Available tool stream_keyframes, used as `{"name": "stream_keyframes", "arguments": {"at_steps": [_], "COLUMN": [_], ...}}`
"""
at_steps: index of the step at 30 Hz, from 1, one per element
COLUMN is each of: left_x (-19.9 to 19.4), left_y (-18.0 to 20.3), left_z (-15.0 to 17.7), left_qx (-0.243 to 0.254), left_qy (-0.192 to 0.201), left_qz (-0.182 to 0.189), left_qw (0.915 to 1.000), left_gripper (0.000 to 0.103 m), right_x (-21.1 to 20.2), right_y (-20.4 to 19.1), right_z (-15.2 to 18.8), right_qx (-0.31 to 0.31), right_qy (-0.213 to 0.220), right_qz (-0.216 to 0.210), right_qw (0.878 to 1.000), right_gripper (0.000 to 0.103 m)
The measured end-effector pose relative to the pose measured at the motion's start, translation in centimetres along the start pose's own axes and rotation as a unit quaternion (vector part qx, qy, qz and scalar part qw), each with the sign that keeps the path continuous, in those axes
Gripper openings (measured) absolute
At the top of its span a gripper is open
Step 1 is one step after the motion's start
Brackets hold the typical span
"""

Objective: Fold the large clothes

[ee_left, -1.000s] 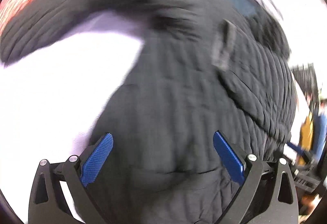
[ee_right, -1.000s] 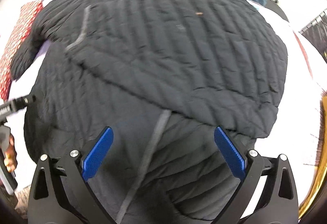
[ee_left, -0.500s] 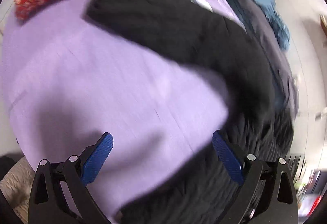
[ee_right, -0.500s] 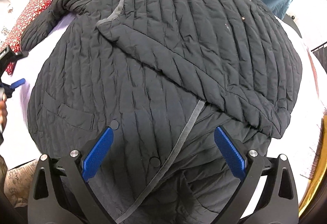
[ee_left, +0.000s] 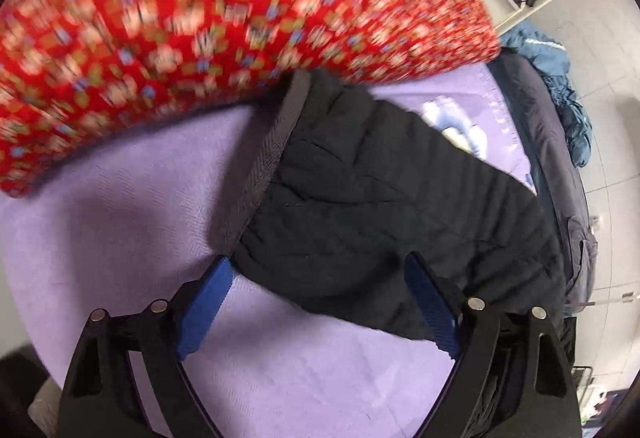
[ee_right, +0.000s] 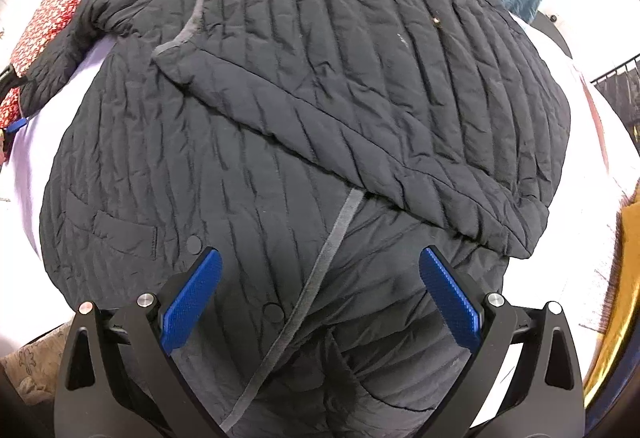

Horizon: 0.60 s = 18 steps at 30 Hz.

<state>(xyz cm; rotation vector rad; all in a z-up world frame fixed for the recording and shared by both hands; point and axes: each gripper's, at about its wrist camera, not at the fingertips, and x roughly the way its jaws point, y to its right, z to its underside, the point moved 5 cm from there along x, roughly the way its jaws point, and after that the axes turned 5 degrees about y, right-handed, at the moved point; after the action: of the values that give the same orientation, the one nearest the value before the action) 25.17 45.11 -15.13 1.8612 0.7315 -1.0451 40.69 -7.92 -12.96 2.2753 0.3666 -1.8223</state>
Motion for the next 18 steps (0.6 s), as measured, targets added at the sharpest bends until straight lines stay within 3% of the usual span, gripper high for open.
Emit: {"name": "stream_keyframes", "arguments": {"at_steps": [4,7,9,13,15,18], "left_x": [0.5,0.2,0.7,0.0,-1.2,-3.8], "left_y": [-0.3,0.6,2.2,4.5,6.3,10.1], "left_z": [-0.1,-0.2,-0.5,-1.3,-2.1,-3.9], "left_qx": [0.003,0.013,0.004,0.021,0.031,0.050], "left_qy": [0.007,0.009,-0.001,0.017,0.041,0.079], "left_qz": [-0.004,-0.007,0.016,0.005,0.014,0.036], "left_qw": [1.0000,0.9999,0.9999,0.9996,0.9986,0.9949], "left_gripper": [0.084,0.061,0.033,0.020,0.013,0.009], "right_x": [0.4,0.9,1.1,1.2,1.0,0.7], "right_y": [0.0,0.4,0.2,0.4,0.6,1.4], "right_z": [-0.1,-0.1,0.1,0.1,-0.1,-0.4], "right_qx": [0.003,0.007,0.012,0.017,0.022,0.034], "right_qy": [-0.006,-0.008,-0.009,-0.006,-0.002,0.006], "right_qz": [0.006,0.007,0.007,0.005,0.003,0.000], "right_qw": [1.000,1.000,1.000,1.000,1.000,0.999], "right_gripper": [0.098,0.098,0.098,0.098,0.098,0.098]}}
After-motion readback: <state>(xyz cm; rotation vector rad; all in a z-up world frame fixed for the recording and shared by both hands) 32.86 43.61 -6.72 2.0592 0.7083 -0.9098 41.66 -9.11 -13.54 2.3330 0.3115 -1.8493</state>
